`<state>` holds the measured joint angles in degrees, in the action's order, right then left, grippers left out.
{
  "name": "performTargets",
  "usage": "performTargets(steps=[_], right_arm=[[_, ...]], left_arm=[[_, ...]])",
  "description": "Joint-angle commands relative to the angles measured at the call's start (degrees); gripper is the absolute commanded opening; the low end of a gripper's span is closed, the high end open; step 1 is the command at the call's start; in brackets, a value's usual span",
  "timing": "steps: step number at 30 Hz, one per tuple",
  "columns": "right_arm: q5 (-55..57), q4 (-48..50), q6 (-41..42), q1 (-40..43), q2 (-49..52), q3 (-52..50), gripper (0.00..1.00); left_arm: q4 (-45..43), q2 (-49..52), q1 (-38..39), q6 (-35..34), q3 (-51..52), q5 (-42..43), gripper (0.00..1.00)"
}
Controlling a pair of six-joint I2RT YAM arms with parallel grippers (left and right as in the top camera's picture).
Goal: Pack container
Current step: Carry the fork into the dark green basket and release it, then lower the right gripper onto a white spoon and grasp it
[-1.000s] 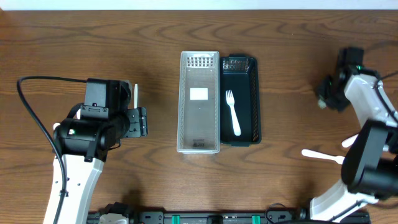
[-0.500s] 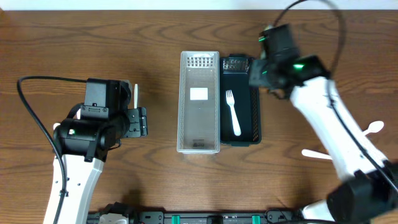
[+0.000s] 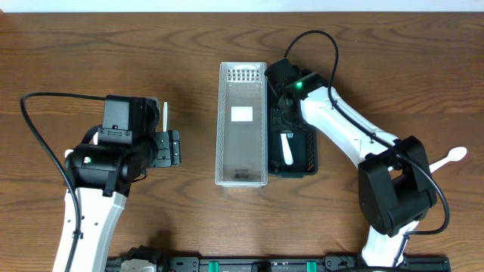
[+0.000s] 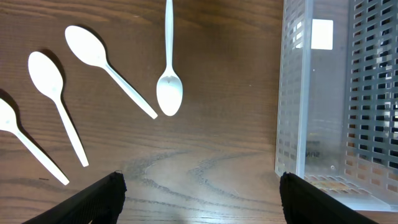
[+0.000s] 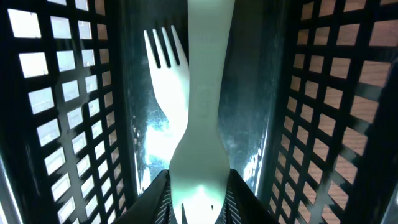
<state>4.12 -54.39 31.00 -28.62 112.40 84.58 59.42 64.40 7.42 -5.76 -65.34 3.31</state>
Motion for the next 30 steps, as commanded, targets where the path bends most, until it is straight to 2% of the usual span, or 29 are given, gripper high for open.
performTargets(steps=[1,2,4,6,13,16,20,26,30], right_arm=[[0.0,0.5,0.7,-0.2,0.2,0.0,0.35],[0.0,0.7,0.6,-0.1,0.1,0.0,0.4],[0.0,1.1,0.0,0.2,-0.1,0.1,0.41],[0.2,1.2,-0.9,0.7,-0.7,0.7,0.47],[2.1,-3.9,-3.0,7.7,-8.2,10.1,0.48],[2.1,-4.8,-0.1,15.5,-13.8,12.2,0.51],[2.1,-7.4,3.9,28.9,-18.8,12.2,0.69],[1.4,-12.5,4.0,49.3,-17.0,10.2,0.82],[1.2,-10.5,1.5,57.8,-13.6,5.2,0.83]], left_arm=[[0.1,0.0,-0.2,0.3,-0.9,0.3,0.82],[0.1,0.0,-0.2,0.3,-0.9,0.3,0.82],[0.1,0.0,-0.2,0.3,-0.9,0.3,0.83],[0.1,0.0,-0.2,0.3,-0.9,0.3,0.83],[0.1,0.0,-0.2,0.3,-0.9,0.3,0.83],[0.1,0.0,-0.2,0.3,-0.9,0.3,0.84],[0.2,0.0,-0.2,0.3,-0.9,0.3,0.84],[0.1,0.0,-0.2,0.3,-0.9,0.3,0.84],[0.1,0.0,-0.2,0.3,-0.9,0.3,0.84]])
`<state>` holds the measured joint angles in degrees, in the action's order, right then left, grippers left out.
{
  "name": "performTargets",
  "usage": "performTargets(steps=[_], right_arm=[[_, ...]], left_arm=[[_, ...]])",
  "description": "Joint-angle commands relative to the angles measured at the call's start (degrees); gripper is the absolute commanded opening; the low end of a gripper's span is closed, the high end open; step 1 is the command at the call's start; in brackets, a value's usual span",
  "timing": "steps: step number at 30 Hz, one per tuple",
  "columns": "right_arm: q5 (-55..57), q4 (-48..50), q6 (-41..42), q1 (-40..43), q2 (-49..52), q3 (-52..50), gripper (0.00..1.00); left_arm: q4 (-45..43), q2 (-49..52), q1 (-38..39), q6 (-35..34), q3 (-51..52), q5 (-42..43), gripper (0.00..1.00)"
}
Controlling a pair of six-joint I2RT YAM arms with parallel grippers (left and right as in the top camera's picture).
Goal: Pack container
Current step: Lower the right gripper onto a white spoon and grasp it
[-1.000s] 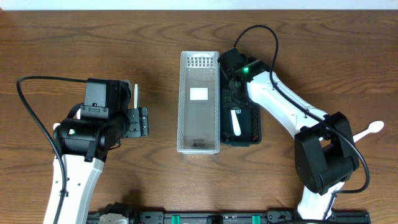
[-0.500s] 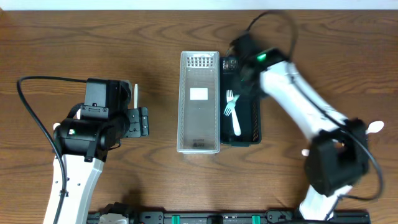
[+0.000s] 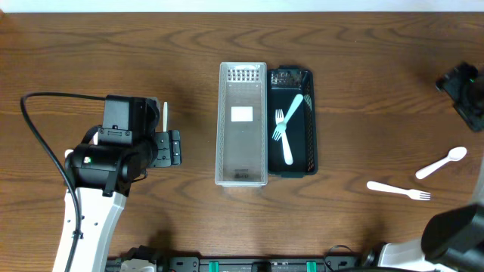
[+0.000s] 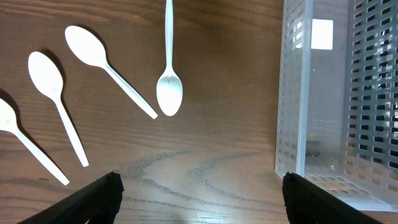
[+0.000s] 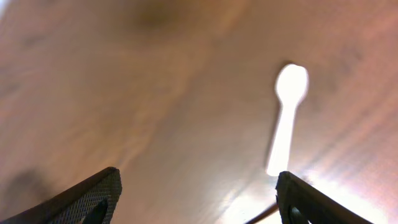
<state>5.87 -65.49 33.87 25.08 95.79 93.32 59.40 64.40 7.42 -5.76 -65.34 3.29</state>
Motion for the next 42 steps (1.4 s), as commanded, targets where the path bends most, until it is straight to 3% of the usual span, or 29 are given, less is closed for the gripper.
performTargets(steps=[1,11,28,33,39,42], right_arm=[[-0.5,1.5,-1.8,5.4,3.9,-4.9,0.83],[-0.5,11.3,-5.8,12.8,14.1,-15.2,0.84],[-1.4,18.1,-9.3,14.3,23.2,-15.9,0.82],[-1.4,18.1,-9.3,14.3,23.7,-16.2,0.71],[-1.4,17.8,-9.3,14.3,23.7,-16.2,0.39],[-1.4,17.4,-9.3,14.3,23.7,-16.2,0.31]], left_arm=[[0.1,0.0,-0.2,0.3,-0.9,0.3,0.84],[0.1,0.0,-0.2,0.3,-0.9,0.3,0.84],[0.1,0.0,-0.2,0.3,-0.9,0.3,0.84],[0.1,0.0,-0.2,0.3,-0.9,0.3,0.84],[0.1,0.0,-0.2,0.3,-0.9,0.3,0.85],[0.1,0.0,-0.2,0.3,-0.9,0.3,0.84]])
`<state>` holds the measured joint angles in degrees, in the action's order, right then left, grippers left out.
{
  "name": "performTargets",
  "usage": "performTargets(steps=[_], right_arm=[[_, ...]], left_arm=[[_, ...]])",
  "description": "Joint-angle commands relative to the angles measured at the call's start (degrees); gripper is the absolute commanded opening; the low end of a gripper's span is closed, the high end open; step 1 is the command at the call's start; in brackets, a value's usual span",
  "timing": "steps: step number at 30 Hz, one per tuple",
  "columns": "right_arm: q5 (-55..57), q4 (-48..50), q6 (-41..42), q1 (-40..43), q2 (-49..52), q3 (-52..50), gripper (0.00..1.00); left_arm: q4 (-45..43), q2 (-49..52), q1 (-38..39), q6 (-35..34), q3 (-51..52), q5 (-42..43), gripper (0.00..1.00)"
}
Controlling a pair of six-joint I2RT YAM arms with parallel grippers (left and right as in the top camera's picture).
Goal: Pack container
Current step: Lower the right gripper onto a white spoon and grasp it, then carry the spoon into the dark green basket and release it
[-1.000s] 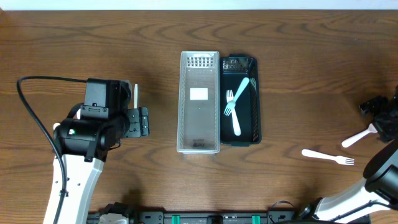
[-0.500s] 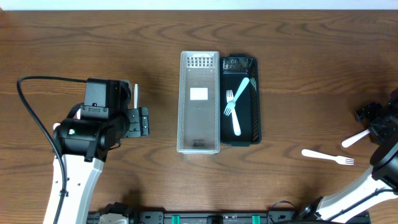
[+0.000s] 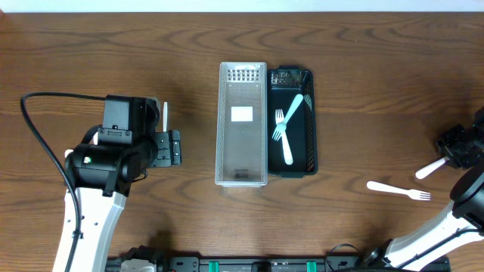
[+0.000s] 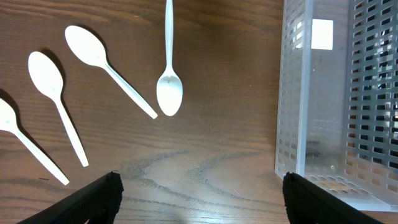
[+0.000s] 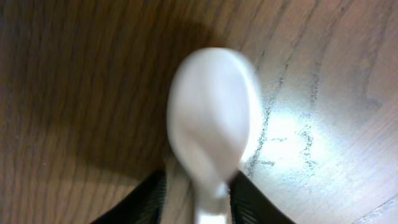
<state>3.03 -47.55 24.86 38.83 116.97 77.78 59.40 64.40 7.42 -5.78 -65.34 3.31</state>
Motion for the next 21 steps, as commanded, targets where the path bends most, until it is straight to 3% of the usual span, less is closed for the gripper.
performTargets(steps=[1,4,9,15,21], right_arm=[[1.4,-0.7,-0.3,0.5,2.6,-0.7,0.3],[1.4,-0.7,-0.3,0.5,2.6,-0.7,0.24],[1.4,-0.7,-0.2,0.5,2.5,-0.7,0.01],[0.5,-2.7,-0.1,-0.7,-0.1,1.5,0.01],[-1.6,-3.5,-2.1,-7.3,-10.8,5.5,0.01]], left_arm=[[0.1,0.0,-0.2,0.4,-0.9,0.3,0.84],[0.1,0.0,-0.2,0.3,-0.9,0.3,0.84],[0.1,0.0,-0.2,0.3,-0.9,0.3,0.84],[0.1,0.0,-0.2,0.4,-0.9,0.3,0.84],[0.1,0.0,-0.2,0.4,-0.9,0.3,0.84]])
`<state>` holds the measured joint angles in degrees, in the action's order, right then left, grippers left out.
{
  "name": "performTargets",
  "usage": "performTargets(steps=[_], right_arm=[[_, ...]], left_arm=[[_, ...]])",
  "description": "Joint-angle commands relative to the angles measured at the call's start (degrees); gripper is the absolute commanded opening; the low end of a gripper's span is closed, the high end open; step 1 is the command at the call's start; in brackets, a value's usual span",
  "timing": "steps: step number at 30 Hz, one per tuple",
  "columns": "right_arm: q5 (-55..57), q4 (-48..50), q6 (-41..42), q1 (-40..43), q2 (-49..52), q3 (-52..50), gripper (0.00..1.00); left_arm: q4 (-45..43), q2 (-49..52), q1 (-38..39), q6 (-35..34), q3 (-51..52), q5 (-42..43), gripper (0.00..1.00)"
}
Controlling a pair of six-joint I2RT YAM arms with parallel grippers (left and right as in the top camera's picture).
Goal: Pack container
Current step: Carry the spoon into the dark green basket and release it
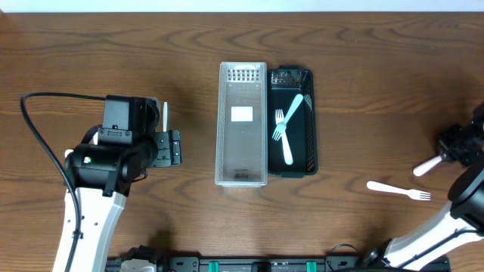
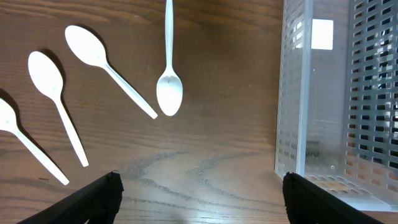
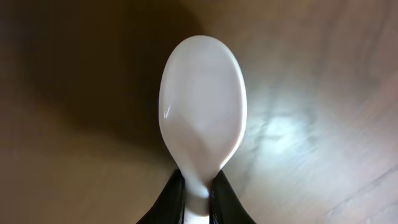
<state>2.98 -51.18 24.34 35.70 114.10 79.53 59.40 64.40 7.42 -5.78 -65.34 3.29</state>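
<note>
A clear container (image 1: 242, 125) and a black container (image 1: 292, 125) stand side by side mid-table; the black one holds two white forks (image 1: 286, 128). My right gripper (image 3: 199, 199) is shut on the neck of a white spoon (image 3: 203, 118), whose handle (image 1: 426, 165) shows at the far right edge in the overhead view. A white fork (image 1: 399, 190) lies on the table near it. My left gripper (image 2: 199, 199) hangs open over bare wood beside the clear container (image 2: 323, 93), with three white spoons (image 2: 168, 68) lying ahead of it.
The left arm (image 1: 113, 151) sits over the left spoons and hides most of them from overhead. A dark rail (image 1: 242, 264) runs along the table's front edge. Bare wood lies between the black container and the right gripper.
My right gripper's jaws have closed tighter on the spoon's neck, and the spoon now appears lifted off the wood, its handle shifted slightly left. The left arm is unchanged.
My right gripper was inside the black container, shut on a fork above another fork. Then both forks lay in that container and the gripper was open over the far-right table near a spoon. It then closed around that spoon, which it now holds.
</note>
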Motion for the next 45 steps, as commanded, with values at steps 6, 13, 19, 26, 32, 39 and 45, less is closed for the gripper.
performTargets(steps=[6,13,19,26,32,39,45], right_arm=[[-1.9,0.0,-3.0,-18.9,-20.4,5.8,0.01],[-1.7,-0.9,-2.3,-42.0,-24.7,5.7,0.01],[-0.9,-1.0,0.7,-54.4,-20.4,5.7,0.01],[-0.9,-1.0,2.0,-60.5,-10.6,5.7,0.01],[-1.6,-0.4,2.4,-61.3,-3.2,5.7,0.03],[-1.5,1.6,2.1,-61.3,-1.7,5.8,0.29],[-1.4,2.4,-0.5,-61.0,-3.3,8.8,0.56]], left_arm=[[0.1,0.0,-0.2,0.4,-0.9,0.3,0.84],[0.1,0.0,-0.2,0.3,-0.9,0.3,0.84],[0.2,0.0,-0.2,0.3,-0.9,0.3,0.84],[0.1,0.0,-0.2,0.3,-0.3,0.3,0.85],[0.1,0.0,-0.2,0.4,0.2,0.3,0.89],[0.0,0.0,-0.2,0.4,0.2,0.3,0.93],[-0.1,0.0,-0.2,0.3,0.2,0.3,0.98]])
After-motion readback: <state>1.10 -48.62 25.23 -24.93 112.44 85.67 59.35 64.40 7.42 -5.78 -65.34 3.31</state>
